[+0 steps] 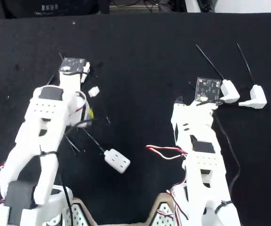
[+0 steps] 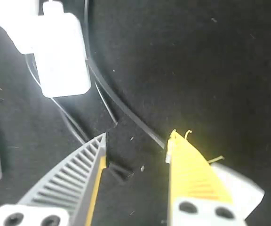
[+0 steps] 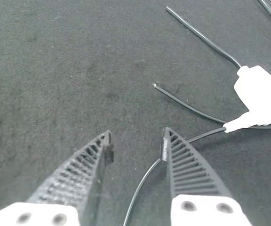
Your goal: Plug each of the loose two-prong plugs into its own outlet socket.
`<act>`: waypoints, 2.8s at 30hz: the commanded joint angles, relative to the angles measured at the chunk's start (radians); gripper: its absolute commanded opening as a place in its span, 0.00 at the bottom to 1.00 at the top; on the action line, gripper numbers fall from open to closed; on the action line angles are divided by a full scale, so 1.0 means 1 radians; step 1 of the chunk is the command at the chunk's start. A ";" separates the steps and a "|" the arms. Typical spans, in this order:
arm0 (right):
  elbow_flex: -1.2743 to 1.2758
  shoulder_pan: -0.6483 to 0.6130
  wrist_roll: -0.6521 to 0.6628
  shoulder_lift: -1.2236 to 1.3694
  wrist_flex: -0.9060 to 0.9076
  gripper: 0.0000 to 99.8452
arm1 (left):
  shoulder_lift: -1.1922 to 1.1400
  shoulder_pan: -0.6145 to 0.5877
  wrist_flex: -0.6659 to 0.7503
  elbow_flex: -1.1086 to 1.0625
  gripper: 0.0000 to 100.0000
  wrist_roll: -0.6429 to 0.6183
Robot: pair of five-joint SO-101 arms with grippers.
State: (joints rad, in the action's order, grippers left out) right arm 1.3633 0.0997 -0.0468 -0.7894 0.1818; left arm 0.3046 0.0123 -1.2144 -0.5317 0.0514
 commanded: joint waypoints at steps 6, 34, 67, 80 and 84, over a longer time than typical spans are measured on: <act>-0.064 0.061 -0.006 -0.033 0.005 0.16 | 0.064 0.240 -0.081 -0.237 0.21 0.397; -0.061 0.071 -0.006 -0.033 0.000 0.16 | 0.061 0.435 0.255 -0.159 0.21 -0.121; -0.064 0.069 -0.006 -0.028 -0.002 0.16 | -0.021 0.145 0.178 -0.140 0.21 -0.221; -0.058 0.028 -0.002 -0.030 0.005 0.16 | 0.103 -0.288 0.075 0.013 0.21 0.023; -0.058 0.028 -0.003 -0.031 0.005 0.16 | -0.060 -0.381 0.112 0.102 0.21 0.068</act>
State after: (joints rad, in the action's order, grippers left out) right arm 1.3571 0.1427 -0.0468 -0.7894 0.1818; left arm 0.3598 -0.2823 -1.1316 -0.5593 0.0836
